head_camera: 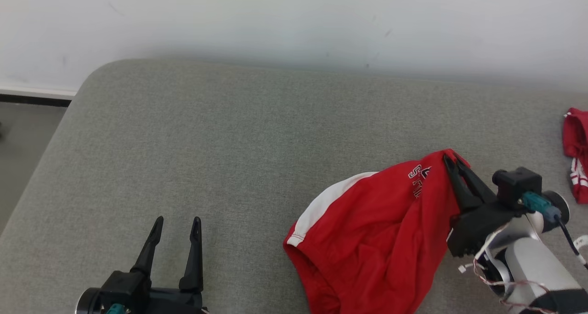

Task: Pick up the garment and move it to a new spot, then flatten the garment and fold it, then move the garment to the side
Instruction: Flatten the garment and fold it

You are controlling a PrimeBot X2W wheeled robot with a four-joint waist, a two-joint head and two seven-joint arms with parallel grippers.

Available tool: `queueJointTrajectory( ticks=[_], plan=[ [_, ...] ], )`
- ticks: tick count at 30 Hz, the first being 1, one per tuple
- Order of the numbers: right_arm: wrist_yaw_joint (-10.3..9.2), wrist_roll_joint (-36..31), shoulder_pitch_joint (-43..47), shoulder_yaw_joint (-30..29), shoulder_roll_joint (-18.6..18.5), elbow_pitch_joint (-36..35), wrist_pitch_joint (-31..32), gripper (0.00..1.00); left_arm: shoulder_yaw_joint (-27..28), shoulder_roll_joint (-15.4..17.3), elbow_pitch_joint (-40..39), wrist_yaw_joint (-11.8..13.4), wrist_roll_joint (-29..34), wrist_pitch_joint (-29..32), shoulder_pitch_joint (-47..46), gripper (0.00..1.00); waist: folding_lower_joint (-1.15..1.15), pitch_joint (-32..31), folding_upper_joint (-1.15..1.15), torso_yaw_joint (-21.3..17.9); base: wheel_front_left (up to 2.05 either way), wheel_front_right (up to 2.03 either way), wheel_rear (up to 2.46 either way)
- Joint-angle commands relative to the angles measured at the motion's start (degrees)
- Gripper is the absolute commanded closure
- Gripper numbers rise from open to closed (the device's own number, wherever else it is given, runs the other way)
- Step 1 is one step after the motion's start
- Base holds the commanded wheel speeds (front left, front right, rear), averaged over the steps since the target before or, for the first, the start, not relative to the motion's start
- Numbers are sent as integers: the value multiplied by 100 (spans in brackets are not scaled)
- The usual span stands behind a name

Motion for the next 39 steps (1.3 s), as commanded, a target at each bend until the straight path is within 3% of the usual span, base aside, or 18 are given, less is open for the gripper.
queueJointTrajectory(
  ticks=[1,13,14,15,16,21,27,39],
  plan=[
    [-19,-22,-168,35,12,130,-4,100,-21,-8,20,7,-61,-16,-71,0,0,130,0,180,0,0,0],
    [-19,-92,-1967,625,454,2406,-355,100,-241,-8,48,20,-192,-16,-307,0,0,446,0,500,0,0,0],
    [-19,-92,-2041,655,479,2617,-326,72,-256,-9,53,29,-196,-16,-321,0,0,449,0,505,0,0,0],
    [-19,-93,-2106,709,518,2815,-300,30,-273,-9,60,30,-204,-16,-334,0,0,448,0,507,0,0,0],
    [-19,-63,-2186,740,560,2957,-329,0,-289,-9,66,35,-207,-16,-347,0,0,445,0,504,0,0,0],
    [-19,77,-2338,937,591,3355,-665,0,-271,-10,56,75,-174,-16,-319,0,0,381,0,360,0,0,0],
    [-19,277,-2278,1011,494,3202,-882,0,-194,-7,53,71,-91,-16,-210,0,0,229,0,111,0,0,0],
    [-19,102,-650,-2,45,828,-906,0,84,-7,-16,54,43,-16,59,0,0,-113,0,-464,0,0,0]
  ],
)
